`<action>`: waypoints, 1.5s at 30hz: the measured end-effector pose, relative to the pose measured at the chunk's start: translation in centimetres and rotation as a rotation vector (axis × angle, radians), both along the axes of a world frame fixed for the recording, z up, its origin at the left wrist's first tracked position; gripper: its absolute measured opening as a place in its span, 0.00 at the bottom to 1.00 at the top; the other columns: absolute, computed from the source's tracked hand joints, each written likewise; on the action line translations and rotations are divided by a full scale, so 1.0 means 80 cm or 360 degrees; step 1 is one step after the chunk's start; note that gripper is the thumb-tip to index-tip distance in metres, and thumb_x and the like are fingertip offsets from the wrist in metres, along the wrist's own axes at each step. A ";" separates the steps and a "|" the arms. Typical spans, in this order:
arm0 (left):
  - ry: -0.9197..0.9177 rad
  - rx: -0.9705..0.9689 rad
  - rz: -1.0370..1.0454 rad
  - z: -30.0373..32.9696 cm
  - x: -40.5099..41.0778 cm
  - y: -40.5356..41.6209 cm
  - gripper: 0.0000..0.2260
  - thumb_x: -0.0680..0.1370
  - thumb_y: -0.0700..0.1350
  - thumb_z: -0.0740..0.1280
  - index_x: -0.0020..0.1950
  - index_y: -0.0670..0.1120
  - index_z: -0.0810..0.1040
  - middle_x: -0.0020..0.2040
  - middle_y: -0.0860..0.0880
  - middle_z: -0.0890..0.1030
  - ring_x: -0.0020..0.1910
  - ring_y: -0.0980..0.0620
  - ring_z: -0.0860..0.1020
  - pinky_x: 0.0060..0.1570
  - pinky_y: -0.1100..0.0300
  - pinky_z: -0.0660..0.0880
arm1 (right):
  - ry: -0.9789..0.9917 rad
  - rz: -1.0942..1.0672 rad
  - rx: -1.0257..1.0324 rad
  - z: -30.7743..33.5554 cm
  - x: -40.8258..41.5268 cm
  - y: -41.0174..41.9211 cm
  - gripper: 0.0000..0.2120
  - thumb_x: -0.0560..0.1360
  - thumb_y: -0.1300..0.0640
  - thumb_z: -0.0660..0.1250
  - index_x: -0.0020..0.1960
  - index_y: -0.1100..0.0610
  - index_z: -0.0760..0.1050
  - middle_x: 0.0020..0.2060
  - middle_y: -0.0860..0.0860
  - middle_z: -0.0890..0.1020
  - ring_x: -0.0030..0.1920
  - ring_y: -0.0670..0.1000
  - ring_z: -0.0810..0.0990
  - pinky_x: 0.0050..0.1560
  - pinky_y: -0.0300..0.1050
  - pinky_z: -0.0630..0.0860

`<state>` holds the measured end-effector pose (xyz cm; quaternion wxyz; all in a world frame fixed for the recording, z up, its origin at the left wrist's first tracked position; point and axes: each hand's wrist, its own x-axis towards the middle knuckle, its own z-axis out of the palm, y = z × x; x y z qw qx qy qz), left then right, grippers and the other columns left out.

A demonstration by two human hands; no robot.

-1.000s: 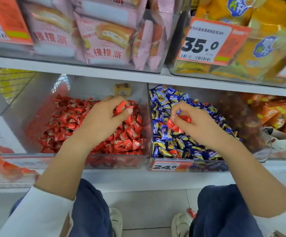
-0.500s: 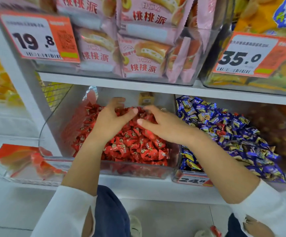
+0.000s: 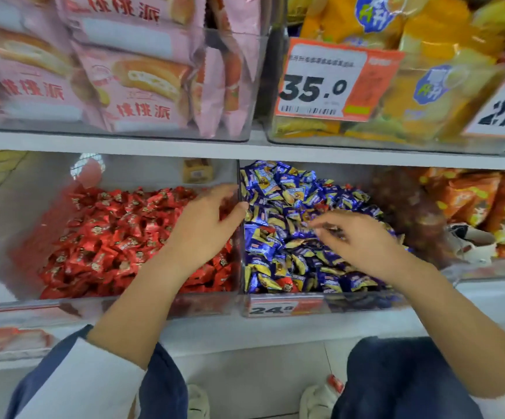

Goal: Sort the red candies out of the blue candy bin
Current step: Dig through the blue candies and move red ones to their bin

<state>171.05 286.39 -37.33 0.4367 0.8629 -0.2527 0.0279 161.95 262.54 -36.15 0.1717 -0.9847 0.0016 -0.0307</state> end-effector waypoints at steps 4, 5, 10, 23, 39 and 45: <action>0.0387 0.0164 0.0048 -0.002 -0.001 -0.050 0.28 0.79 0.51 0.62 0.76 0.46 0.56 0.66 0.44 0.73 0.60 0.45 0.74 0.54 0.59 0.68 | 0.0150 -0.0252 0.0052 -0.010 0.001 -0.051 0.12 0.78 0.53 0.63 0.60 0.52 0.77 0.59 0.48 0.79 0.57 0.50 0.79 0.54 0.42 0.72; 0.0483 0.0190 0.0131 -0.001 0.003 -0.059 0.28 0.79 0.49 0.61 0.76 0.45 0.54 0.62 0.43 0.75 0.54 0.44 0.76 0.47 0.58 0.68 | 0.0165 -0.0310 0.0121 -0.011 0.006 -0.056 0.13 0.78 0.53 0.63 0.62 0.53 0.76 0.61 0.49 0.78 0.59 0.50 0.77 0.56 0.43 0.71; 0.0500 0.0202 0.0296 0.004 0.022 -0.075 0.09 0.76 0.35 0.58 0.56 0.39 0.67 0.41 0.44 0.71 0.44 0.39 0.73 0.38 0.56 0.60 | 0.0268 -0.0386 0.0371 -0.023 0.047 -0.054 0.19 0.79 0.57 0.62 0.69 0.55 0.69 0.66 0.53 0.74 0.65 0.52 0.72 0.60 0.41 0.68; 0.0418 0.0260 0.0304 -0.001 0.024 -0.075 0.16 0.77 0.36 0.57 0.65 0.43 0.65 0.35 0.54 0.68 0.34 0.51 0.69 0.39 0.56 0.63 | 0.0735 -0.0672 0.1033 -0.030 0.113 -0.039 0.33 0.75 0.29 0.38 0.76 0.41 0.46 0.77 0.46 0.50 0.76 0.52 0.49 0.73 0.57 0.48; 0.0453 0.0296 0.0256 0.002 0.021 -0.069 0.12 0.78 0.37 0.57 0.61 0.42 0.65 0.39 0.49 0.70 0.37 0.48 0.67 0.39 0.56 0.60 | 0.0290 -0.0706 0.0855 -0.019 0.078 -0.112 0.23 0.77 0.33 0.48 0.57 0.40 0.76 0.65 0.49 0.73 0.55 0.50 0.77 0.57 0.51 0.75; 0.0454 0.0300 0.0288 0.002 0.021 -0.071 0.15 0.78 0.36 0.56 0.65 0.42 0.64 0.42 0.47 0.72 0.38 0.47 0.69 0.37 0.55 0.61 | 0.0129 -0.0921 0.0994 -0.043 0.094 -0.123 0.21 0.81 0.47 0.54 0.65 0.59 0.72 0.60 0.53 0.74 0.64 0.54 0.71 0.65 0.48 0.64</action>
